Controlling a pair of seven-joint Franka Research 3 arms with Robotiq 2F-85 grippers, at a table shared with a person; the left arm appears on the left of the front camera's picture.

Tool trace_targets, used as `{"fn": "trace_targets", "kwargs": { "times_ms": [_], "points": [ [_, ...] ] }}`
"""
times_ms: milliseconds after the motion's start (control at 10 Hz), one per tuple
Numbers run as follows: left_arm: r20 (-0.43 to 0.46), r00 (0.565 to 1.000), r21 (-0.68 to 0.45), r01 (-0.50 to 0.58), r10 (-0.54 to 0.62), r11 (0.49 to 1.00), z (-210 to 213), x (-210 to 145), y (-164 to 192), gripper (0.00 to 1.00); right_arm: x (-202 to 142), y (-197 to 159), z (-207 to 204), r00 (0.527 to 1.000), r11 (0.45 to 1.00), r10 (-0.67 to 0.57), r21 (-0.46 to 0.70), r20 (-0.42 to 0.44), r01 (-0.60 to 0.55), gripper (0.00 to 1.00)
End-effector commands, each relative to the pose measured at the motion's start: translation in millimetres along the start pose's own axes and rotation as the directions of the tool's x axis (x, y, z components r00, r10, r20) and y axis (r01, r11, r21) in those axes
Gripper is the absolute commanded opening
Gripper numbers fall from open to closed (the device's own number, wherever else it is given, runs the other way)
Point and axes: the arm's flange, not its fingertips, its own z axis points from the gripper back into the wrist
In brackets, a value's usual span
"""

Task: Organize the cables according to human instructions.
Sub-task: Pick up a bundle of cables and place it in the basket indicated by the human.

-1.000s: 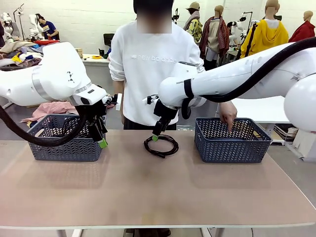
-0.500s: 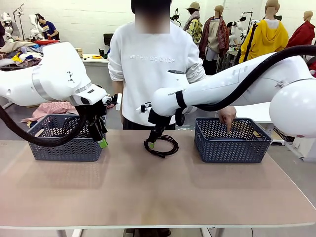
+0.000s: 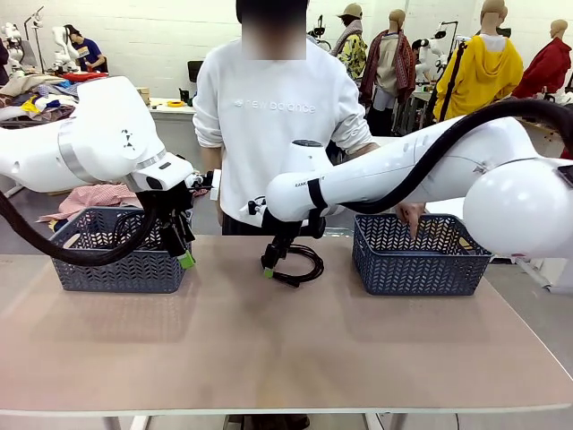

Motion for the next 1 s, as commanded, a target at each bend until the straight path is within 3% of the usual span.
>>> {"fn": "trace_targets", "kwargs": {
  "times_ms": [0,900],
  "points": [
    [0.000,1.000,0.002,-0.001,0.001,1.000,1,-2,0,1.00,10,-3,-3,0.999,0.999,-0.024,-0.027,-0.034,0.023,1.00],
    [0.000,1.000,0.002,-0.001,0.001,1.000,1,-2,0,1.00,16,-12,-21,0.995,0.999,-0.037,-0.031,-0.097,0.034,1.00]
  ]
}}
